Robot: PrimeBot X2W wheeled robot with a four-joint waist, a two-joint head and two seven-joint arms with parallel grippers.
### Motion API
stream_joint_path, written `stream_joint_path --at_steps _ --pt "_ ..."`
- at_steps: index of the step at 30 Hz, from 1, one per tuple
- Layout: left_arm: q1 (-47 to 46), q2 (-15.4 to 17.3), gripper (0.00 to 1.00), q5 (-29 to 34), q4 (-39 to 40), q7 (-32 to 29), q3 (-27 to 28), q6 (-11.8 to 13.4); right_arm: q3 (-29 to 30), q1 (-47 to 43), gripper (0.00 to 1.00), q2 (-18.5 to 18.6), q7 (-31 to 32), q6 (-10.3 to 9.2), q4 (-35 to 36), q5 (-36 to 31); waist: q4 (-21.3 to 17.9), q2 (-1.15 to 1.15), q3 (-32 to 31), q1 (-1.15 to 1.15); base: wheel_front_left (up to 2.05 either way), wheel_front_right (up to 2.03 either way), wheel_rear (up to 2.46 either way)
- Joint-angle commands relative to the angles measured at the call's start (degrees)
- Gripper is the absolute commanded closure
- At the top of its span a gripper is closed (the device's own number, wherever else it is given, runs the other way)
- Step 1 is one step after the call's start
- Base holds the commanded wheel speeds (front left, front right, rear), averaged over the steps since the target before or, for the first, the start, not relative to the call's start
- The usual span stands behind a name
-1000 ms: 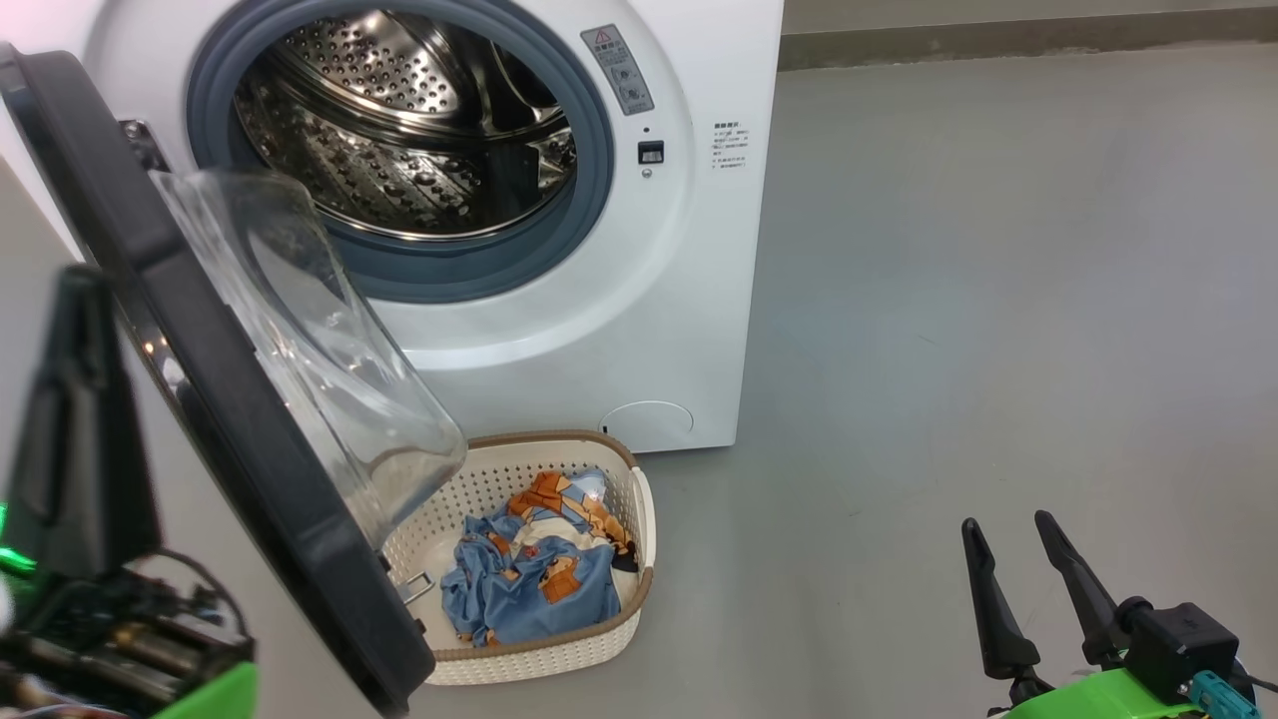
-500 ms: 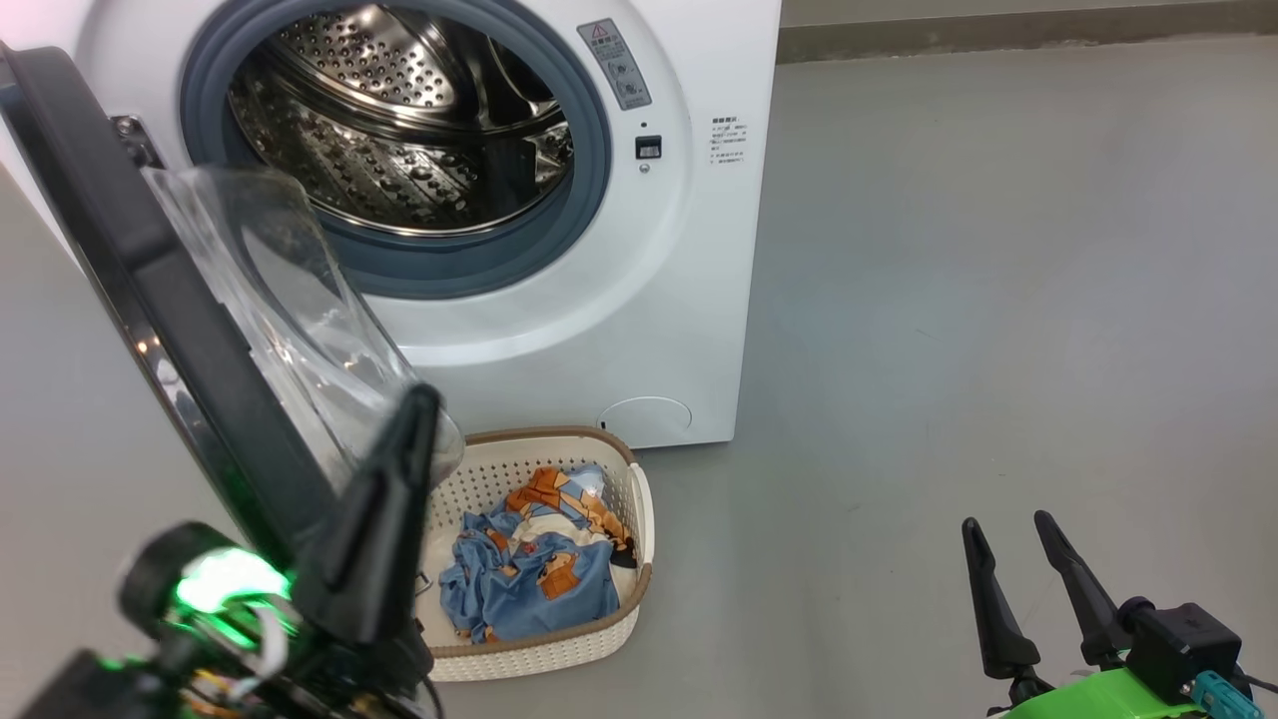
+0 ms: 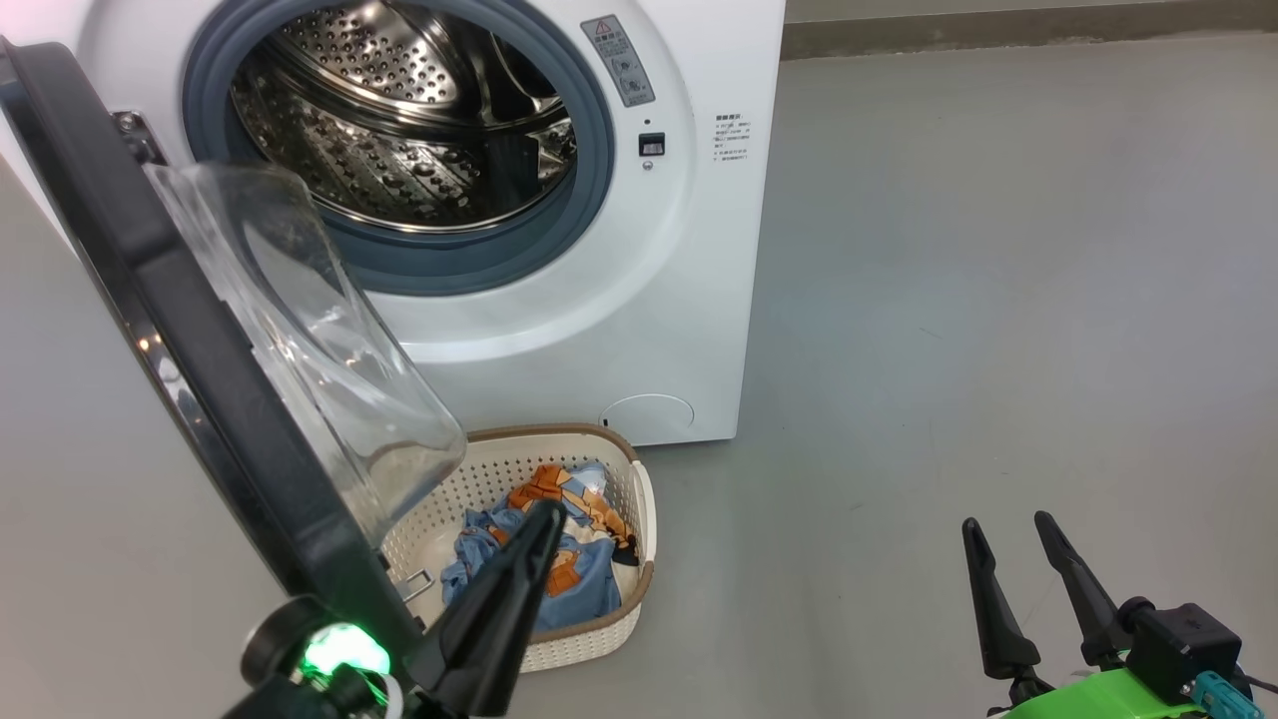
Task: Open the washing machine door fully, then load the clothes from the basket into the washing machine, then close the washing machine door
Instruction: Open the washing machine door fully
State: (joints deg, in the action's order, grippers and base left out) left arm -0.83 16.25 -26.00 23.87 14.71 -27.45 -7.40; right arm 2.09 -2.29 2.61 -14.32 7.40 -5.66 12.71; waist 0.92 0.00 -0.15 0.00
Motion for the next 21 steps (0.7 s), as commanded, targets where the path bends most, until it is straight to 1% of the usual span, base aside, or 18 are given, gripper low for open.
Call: stream_joint_path --at_steps 1,9,15,19,20,21 --pt "-0.9 0.9 1.0 0.4 0.7 0.3 1.3 -0.1 -1.6 1.2 0.0 0.3 -0.7 0.09 1.3 -0.1 0.0 0.0 0.0 0.0 0.0 0.0 0.0" --pt "0.6 2.1 1.0 0.5 -3.1 0.3 -1.4 -0.1 -1.3 1.1 0.0 0.3 -0.7 0.09 1.3 -0.2 0.0 0.0 0.2 0.0 0.0 0.0 0.0" --pt "1.0 2.9 1.0 0.5 -7.2 0.3 -0.9 -0.1 -1.3 1.1 0.0 0.3 -0.7 0.09 1.4 0.0 -0.1 0.0 0.4 0.0 0.0 0.0 0.0" --pt "0.9 2.8 1.0 0.5 -10.1 0.3 -0.3 -0.1 -1.3 1.1 0.0 0.3 -0.7 0.09 1.3 0.0 -0.1 0.0 0.6 0.0 0.0 0.0 0.0" --pt "0.9 2.9 1.0 0.4 -12.0 0.3 -0.1 -0.1 -1.2 1.1 0.0 0.3 -0.7 0.09 1.4 0.0 -0.2 0.0 0.7 0.0 0.0 0.0 0.0" --pt "0.9 2.9 1.0 0.4 -12.0 0.3 -0.1 -0.1 -1.2 1.1 0.0 0.3 -0.7 0.09 1.4 0.0 -0.2 0.0 0.7 0.0 0.0 0.0 0.0"
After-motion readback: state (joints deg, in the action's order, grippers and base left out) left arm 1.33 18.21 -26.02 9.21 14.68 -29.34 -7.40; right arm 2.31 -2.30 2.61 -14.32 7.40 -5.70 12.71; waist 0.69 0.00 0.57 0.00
